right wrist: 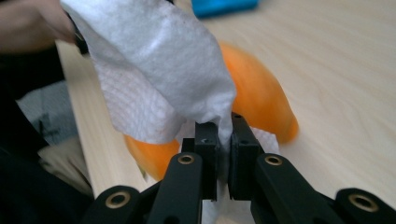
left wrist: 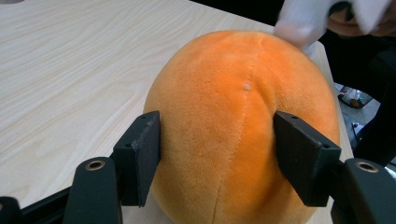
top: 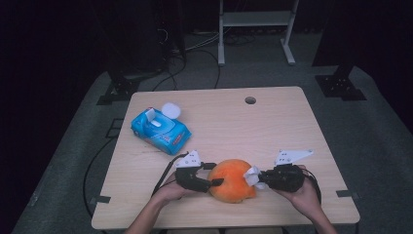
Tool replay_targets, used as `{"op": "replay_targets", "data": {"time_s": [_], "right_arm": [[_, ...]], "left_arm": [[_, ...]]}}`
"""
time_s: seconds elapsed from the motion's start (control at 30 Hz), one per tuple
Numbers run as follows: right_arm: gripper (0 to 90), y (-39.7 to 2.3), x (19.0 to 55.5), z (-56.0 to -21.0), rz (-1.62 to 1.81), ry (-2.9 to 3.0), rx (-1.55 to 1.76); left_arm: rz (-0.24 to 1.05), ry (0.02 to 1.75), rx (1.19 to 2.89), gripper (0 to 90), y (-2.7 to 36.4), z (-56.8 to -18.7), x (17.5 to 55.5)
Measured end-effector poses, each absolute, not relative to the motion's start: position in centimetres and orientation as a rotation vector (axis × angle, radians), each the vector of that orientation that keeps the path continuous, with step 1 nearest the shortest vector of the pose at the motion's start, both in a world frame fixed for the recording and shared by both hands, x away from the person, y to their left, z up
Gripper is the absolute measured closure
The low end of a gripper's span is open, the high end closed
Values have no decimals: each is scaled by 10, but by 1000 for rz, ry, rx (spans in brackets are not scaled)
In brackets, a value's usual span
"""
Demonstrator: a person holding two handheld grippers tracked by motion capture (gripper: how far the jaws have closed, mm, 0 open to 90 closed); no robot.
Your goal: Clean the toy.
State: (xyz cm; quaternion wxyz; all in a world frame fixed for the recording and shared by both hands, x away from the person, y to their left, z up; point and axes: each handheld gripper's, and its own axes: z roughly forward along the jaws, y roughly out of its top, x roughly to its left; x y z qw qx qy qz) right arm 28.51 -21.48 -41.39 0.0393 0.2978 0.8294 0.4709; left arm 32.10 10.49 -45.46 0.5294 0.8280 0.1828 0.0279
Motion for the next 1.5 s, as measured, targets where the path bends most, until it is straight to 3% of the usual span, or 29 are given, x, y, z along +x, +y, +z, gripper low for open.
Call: {"op": "replay_targets", "data": {"time_s": [0.4,0.6,0.87,1.0,1.17,1.23,1.3,1.37,1.43,1.5], "right_arm": [[838,-214,287,-407,1458,2523,901],[838,-194,295,-402,1441,2510,850],[838,-215,294,-407,1419,2472,946],[838,-197,292,-399,1468,2473,866],[838,-190,293,-406,1388,2518,839],[839,-197,292,-407,1375,2517,861],[838,-208,292,-409,1383,2507,897],[838,-211,292,-409,1390,2504,908],[838,-211,291,-405,1401,2486,903],[838,-210,290,-403,1414,2477,898]], "left_arm": [[83,389,1987,334,94,-450,315],[112,351,2011,337,89,-447,310],[117,335,2014,337,86,-445,308],[127,324,2017,336,83,-444,306],[92,335,1986,264,86,-440,307],[86,354,1984,196,88,-438,309],[48,380,1971,193,90,-440,311],[31,382,1975,199,89,-443,312],[34,370,1986,311,85,-446,310],[48,360,1992,339,84,-443,308]]}}
